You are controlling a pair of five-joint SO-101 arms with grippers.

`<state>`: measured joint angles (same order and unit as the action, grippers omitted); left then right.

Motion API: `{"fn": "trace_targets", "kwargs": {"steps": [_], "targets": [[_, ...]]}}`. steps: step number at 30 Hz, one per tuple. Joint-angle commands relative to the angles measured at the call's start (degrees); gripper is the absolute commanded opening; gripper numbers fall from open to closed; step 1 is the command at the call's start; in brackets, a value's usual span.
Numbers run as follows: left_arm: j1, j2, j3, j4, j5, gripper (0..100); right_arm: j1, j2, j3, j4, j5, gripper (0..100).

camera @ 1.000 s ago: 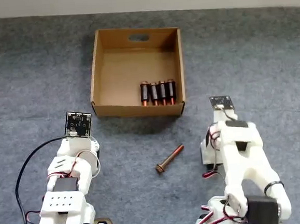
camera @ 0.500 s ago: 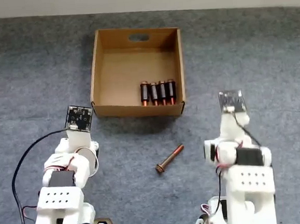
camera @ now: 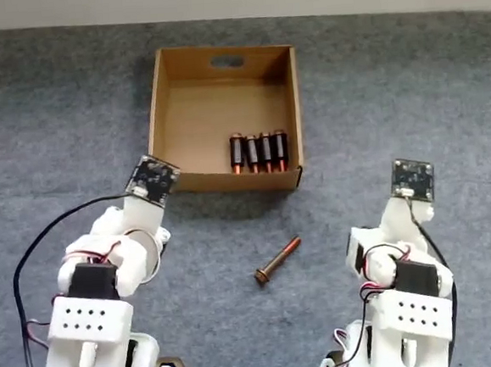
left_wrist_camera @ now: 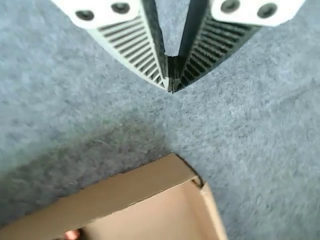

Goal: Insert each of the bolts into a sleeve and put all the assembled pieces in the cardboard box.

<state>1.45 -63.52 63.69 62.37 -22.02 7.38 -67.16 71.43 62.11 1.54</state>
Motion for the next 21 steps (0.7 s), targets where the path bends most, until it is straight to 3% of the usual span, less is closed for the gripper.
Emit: {"fn": "trace_targets", "kwargs": {"steps": [1,4,8,16,21], "targets": [[4.53,0.48,-9.45,8.79,-1.85,1,2.24,-1.01,-0.22,-1.10,-0.79,0.5],[9.89,3.03,-14.73,14.24,-1.85,1,3.74,-1.01,-0.22,-1.10,-0.79,0.5],[17.10,16.31,-21.67,18.55,-1.85,1,4.97,-1.01,-0.22,-1.10,-0.79,0.5],[29.32,37.85,-31.08,16.62,-1.58,2,6.46,-1.01,1.54,-1.10,-0.79,0.5],[31.25,43.74,-31.25,10.73,6.86,18,7.96,-1.01,1.36,-1.10,-0.79,0.5]]}}
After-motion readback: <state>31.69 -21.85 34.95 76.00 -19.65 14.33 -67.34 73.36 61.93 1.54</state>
